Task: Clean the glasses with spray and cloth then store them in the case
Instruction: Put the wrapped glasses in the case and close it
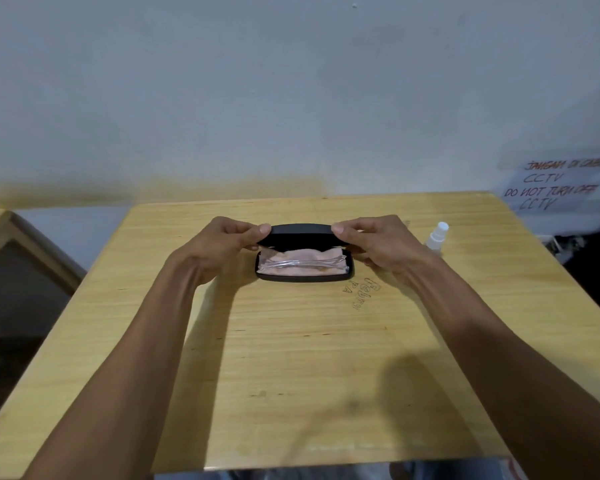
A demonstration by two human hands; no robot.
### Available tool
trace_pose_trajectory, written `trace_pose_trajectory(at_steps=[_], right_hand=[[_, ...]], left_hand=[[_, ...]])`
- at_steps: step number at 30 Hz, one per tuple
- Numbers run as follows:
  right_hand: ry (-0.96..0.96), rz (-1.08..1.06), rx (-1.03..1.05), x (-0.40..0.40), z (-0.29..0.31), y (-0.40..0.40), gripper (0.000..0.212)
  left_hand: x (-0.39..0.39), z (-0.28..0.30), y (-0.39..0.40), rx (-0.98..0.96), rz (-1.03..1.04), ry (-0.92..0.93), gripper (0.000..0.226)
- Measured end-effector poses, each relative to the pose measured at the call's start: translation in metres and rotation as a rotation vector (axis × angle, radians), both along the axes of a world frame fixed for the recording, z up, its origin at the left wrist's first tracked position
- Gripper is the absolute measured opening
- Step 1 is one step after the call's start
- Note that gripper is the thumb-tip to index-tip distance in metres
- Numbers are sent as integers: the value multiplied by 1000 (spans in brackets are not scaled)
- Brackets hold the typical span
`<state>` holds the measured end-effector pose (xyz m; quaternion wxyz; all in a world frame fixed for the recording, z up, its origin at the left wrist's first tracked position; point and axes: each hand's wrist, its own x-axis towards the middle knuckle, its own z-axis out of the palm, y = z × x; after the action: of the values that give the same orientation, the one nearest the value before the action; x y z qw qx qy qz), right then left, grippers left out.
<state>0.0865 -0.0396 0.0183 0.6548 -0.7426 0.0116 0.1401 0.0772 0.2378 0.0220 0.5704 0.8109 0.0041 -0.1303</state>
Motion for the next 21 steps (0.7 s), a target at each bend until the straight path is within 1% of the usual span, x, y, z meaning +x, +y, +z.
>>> trace_pose_trajectory(at_steps=[3, 4, 6, 8, 11, 14, 19, 21], right_hand=[[-16, -10, 41, -6, -10, -2, 40], [-33, -14, 49, -7, -13, -2, 42], [-74, -20, 35, -12, -18, -3, 39], [-113, -9, -17, -18, -20, -3, 36], [-191, 16, -162, -24, -24, -5, 38], [-261, 25, -220, -30, -26, -5, 39], [-351, 46, -307, -36, -33, -6, 41], [-403, 55, -360, -38, -39, -6, 41]], left_hand=[[-5, -6, 1, -9, -24, -26, 38], [-8, -8, -1, -4, -9, -38, 36], [-14, -12, -3, 28, 21, -83, 39], [-20, -15, -4, 86, 18, -134, 43], [-28, -20, -5, 168, -5, -170, 46], [-37, -24, -8, 170, 6, -217, 46], [-49, -29, -11, 239, 23, -283, 45], [-58, -29, -19, 230, 50, -334, 44]])
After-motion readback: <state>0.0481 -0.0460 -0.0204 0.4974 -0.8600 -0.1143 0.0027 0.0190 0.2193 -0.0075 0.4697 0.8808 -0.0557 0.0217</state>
